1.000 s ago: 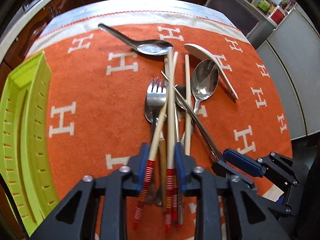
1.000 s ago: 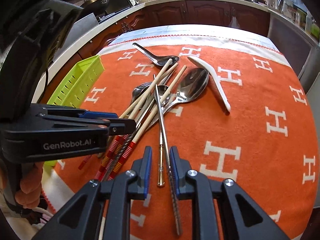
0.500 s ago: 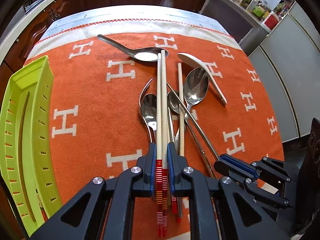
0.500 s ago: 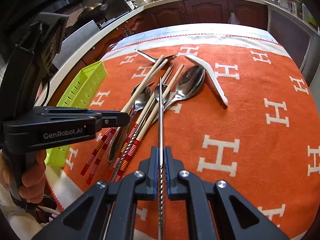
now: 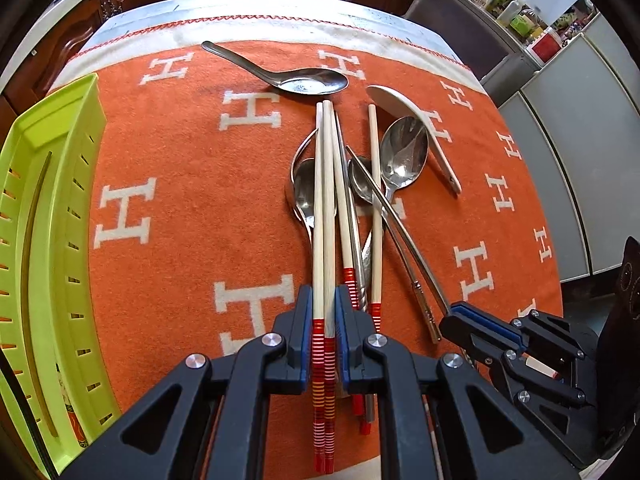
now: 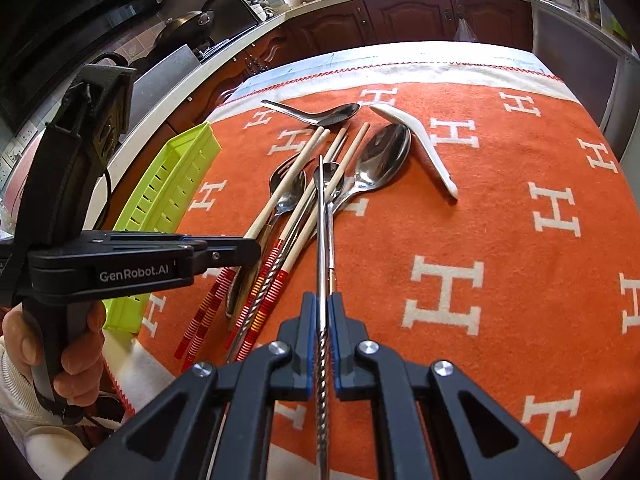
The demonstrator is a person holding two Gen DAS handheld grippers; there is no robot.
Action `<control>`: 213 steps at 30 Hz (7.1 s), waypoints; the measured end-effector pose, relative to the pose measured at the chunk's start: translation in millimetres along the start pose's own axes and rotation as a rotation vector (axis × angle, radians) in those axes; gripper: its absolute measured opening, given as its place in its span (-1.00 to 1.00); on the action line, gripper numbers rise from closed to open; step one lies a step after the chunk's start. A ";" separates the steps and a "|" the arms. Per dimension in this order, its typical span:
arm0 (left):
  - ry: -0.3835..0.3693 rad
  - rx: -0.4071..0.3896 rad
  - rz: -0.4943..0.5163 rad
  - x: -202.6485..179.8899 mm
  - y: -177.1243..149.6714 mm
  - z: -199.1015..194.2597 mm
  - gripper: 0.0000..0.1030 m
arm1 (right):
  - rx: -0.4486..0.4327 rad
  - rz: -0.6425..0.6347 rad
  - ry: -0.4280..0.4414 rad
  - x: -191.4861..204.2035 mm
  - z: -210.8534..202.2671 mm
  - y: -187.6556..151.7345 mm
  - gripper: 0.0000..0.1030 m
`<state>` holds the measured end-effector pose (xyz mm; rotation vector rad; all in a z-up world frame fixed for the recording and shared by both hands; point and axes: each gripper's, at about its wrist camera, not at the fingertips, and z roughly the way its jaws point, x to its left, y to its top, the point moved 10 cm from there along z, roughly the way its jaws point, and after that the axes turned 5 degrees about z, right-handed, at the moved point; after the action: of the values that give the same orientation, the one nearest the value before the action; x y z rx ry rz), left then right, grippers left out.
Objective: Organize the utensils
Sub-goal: 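Carry the metal chopstick into the tray and open right tool while left tool carries red-striped chopsticks over, then open the left tool to drop the red-striped chopsticks into the tray, then grasp a red-striped chopstick with right tool while left tool grasps a metal fork, then lift the fork and chopstick and carry both toward the green tray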
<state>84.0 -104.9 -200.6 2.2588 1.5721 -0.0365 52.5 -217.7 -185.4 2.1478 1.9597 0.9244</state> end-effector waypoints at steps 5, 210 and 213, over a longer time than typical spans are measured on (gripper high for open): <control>0.011 -0.006 0.005 0.4 0.1 -1.9 -0.83 | 0.007 0.001 0.001 0.2 2.6 -1.1 -0.89; -0.005 -0.124 -0.076 31.4 31.8 5.7 -0.94 | 0.062 0.289 0.070 -0.1 38.7 30.0 -0.90; -0.030 -0.133 -0.079 30.2 29.2 -3.5 -0.94 | 0.038 0.296 0.091 3.0 29.6 34.0 -0.90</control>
<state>121.0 -85.3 -195.9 2.0854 1.5983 0.0122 96.5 -211.1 -193.0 2.5069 1.7372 1.0511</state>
